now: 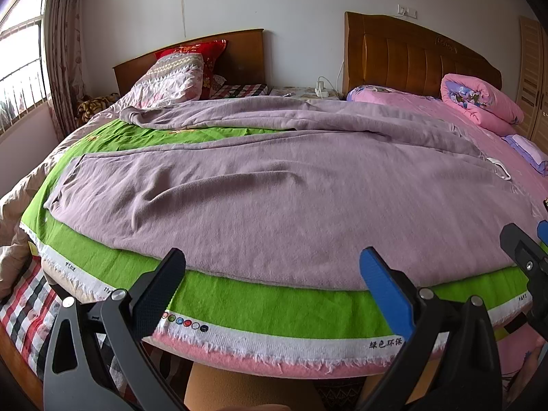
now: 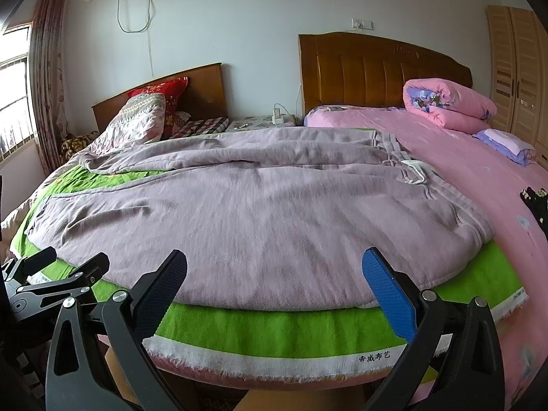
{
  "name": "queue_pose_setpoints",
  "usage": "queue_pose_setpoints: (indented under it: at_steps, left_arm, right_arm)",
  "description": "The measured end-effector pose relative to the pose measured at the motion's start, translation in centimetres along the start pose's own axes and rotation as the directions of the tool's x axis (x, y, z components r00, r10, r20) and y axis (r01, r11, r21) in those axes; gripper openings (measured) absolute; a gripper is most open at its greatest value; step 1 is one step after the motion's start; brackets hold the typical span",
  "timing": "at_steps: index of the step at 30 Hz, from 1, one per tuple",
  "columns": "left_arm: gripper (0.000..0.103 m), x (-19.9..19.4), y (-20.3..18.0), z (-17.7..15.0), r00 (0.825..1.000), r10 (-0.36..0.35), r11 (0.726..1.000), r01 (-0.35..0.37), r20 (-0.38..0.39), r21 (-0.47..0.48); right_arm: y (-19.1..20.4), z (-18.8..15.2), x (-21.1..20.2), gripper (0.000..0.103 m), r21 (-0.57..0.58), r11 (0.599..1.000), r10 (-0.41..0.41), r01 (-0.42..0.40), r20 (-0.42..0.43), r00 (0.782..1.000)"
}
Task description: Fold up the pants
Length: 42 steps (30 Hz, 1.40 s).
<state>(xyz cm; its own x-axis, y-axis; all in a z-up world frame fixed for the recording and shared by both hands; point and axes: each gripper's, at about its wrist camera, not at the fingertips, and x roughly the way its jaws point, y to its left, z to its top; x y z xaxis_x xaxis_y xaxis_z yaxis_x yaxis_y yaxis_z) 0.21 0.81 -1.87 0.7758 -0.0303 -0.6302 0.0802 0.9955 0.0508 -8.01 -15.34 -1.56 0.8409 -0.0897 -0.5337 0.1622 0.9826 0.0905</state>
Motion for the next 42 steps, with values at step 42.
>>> queue_pose_setpoints:
  at_steps: [42]
  left_arm:
    - [0.100,32.0,2.9,29.7,0.760,-0.502,0.822,0.568,-0.412,0.046]
  right_arm:
    - [-9.6,25.3,39.4,0.098,-0.338,0.822,0.231,-0.458,-0.538,0.811]
